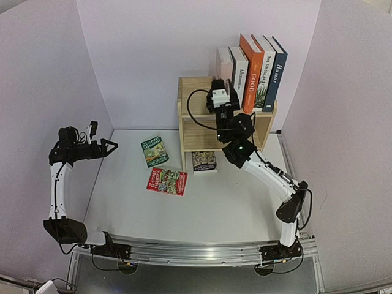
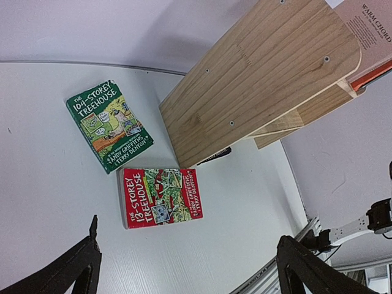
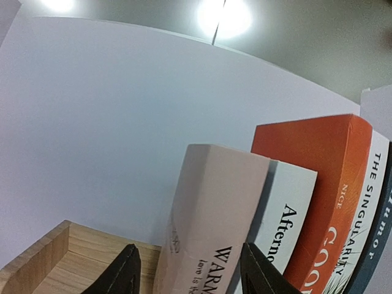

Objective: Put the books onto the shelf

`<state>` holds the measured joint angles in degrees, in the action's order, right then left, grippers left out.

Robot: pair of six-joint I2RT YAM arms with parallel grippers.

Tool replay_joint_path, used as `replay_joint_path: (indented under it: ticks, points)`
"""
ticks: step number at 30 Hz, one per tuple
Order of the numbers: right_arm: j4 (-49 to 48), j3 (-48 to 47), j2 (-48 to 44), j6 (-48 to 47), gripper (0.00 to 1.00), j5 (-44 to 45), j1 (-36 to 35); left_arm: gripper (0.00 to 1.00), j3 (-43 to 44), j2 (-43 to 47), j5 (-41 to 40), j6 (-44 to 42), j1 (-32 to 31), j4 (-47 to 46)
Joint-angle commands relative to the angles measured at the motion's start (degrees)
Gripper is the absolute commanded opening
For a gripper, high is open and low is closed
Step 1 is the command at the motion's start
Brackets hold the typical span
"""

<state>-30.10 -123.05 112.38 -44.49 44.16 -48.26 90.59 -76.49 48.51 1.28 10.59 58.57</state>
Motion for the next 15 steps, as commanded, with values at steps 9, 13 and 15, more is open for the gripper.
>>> replay_joint_path:
  ticks: [9, 13, 15]
  points:
    - [-11.6, 3.8, 0.7, -11.9, 0.5, 3.6, -2.8, 1.0, 1.7, 0.4, 2.1, -1.2, -0.1, 0.6]
    - [-12.4, 2.9, 2.1, -11.6, 0.48, 5.2, -1.4, 1.0, 1.8, 0.5, 2.1, -1.1, -0.1, 0.7]
    - [-12.5, 2.9, 2.4, -10.8, 0.47, 5.0, -0.7, 1.0, 1.7, 0.6, 2.1, -1.1, -0.1, 0.7]
